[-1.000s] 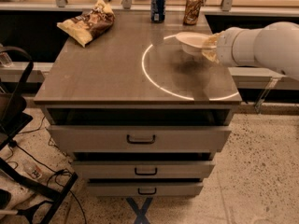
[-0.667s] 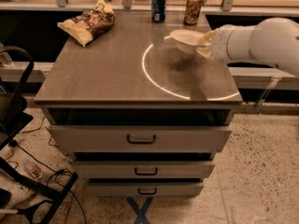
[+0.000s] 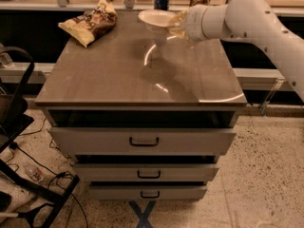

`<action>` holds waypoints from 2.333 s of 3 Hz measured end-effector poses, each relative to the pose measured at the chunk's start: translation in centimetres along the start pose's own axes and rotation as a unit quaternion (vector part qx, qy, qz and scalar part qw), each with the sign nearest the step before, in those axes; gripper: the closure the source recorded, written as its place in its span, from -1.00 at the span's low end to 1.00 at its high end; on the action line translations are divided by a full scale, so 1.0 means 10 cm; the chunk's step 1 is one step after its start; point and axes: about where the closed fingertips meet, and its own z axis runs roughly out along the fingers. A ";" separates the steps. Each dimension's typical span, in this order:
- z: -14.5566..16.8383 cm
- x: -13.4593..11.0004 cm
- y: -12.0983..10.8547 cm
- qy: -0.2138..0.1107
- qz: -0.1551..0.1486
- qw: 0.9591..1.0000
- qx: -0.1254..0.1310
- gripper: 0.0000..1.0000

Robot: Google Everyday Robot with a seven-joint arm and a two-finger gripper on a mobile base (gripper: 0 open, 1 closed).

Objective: Move paper bowl near brown chip bag

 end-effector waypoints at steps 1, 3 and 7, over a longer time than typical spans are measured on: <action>0.22 -0.11 -0.35 -0.037 -0.033 0.999 0.020 1.00; 0.64 -0.43 -0.45 -0.056 -0.108 0.993 -0.004 1.00; 1.48 -0.72 0.13 -0.055 -0.118 0.990 -0.048 0.95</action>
Offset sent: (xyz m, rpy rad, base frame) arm 0.0444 0.0779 0.0473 -0.1195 -0.1453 0.2181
